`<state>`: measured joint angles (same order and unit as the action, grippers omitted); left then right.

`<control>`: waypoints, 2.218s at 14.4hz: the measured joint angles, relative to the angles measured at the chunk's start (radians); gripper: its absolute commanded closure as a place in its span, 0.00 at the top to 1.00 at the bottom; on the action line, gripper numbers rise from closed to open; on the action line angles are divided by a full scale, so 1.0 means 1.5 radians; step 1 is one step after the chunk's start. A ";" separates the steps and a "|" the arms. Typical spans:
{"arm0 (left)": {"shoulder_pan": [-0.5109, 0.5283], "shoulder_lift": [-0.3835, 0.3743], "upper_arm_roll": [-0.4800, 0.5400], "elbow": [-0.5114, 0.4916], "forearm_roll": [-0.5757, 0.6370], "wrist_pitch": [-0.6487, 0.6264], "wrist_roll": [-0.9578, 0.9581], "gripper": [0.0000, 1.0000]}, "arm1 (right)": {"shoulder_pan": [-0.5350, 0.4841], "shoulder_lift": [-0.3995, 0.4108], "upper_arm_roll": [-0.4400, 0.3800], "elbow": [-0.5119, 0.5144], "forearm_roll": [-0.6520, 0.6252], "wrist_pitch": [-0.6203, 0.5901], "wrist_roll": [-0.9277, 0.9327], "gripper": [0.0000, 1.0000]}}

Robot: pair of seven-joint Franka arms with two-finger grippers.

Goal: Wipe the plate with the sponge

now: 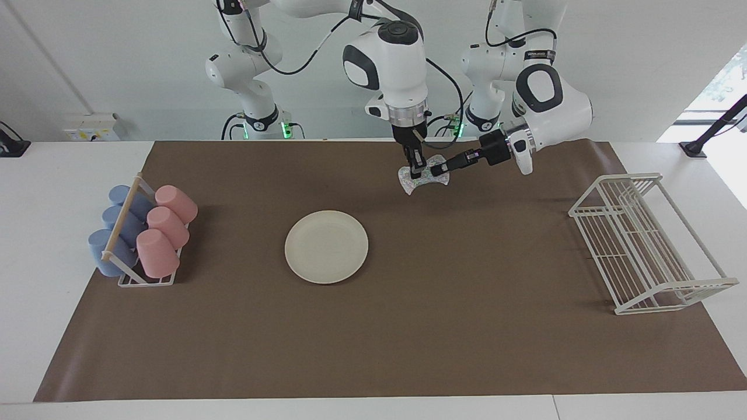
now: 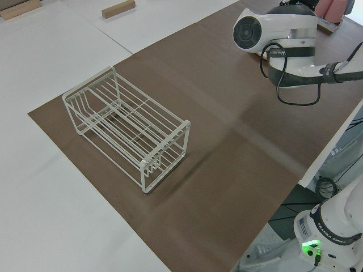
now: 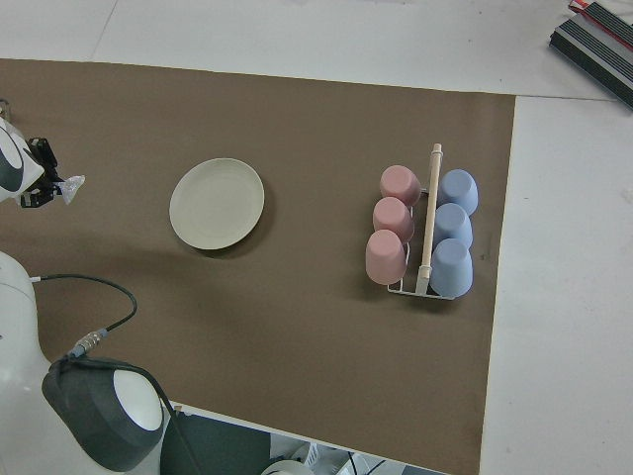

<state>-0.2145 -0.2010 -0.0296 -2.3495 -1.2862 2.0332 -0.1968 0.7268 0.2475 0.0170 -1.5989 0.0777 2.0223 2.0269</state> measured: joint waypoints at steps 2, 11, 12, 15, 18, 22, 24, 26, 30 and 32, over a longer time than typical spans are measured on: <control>0.001 0.000 0.006 0.009 0.005 0.005 -0.013 0.00 | -0.023 -0.003 -0.001 -0.001 -0.002 -0.018 -0.062 1.00; 0.053 0.038 0.018 0.083 0.395 0.006 -0.159 0.00 | -0.213 -0.066 -0.010 -0.076 -0.012 -0.071 -0.606 1.00; 0.055 0.046 0.018 0.098 0.460 -0.001 -0.184 0.00 | -0.241 -0.071 -0.010 -0.079 -0.012 -0.081 -0.678 1.00; 0.062 0.082 0.018 0.197 0.677 -0.108 -0.248 0.00 | -0.310 -0.088 -0.011 -0.079 -0.012 -0.110 -0.880 1.00; 0.062 0.134 0.018 0.345 0.853 -0.245 -0.265 0.00 | -0.382 -0.111 -0.011 -0.079 -0.012 -0.145 -1.060 1.00; 0.044 0.183 0.006 0.447 1.110 -0.314 -0.266 0.00 | -0.480 -0.140 -0.012 -0.069 -0.024 -0.233 -1.312 1.00; 0.019 0.193 0.003 0.451 1.244 -0.314 -0.267 0.00 | -0.493 -0.145 -0.012 -0.052 -0.060 -0.260 -1.376 1.00; 0.005 0.209 0.001 0.452 1.362 -0.312 -0.271 0.00 | -0.493 -0.148 -0.012 -0.040 -0.078 -0.277 -1.396 1.00; 0.007 0.233 0.003 0.410 1.499 -0.266 -0.271 0.00 | -0.456 -0.149 -0.030 -0.031 -0.082 -0.280 -1.398 1.00; 0.017 0.237 0.007 0.366 1.535 -0.239 -0.272 0.00 | -0.447 -0.150 -0.032 -0.031 -0.082 -0.280 -1.398 1.00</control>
<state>-0.1894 0.1550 -0.0194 -1.8004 1.0161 1.6749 -0.6043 0.0569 0.0228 -0.0317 -1.6448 -0.0449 1.6026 -0.0694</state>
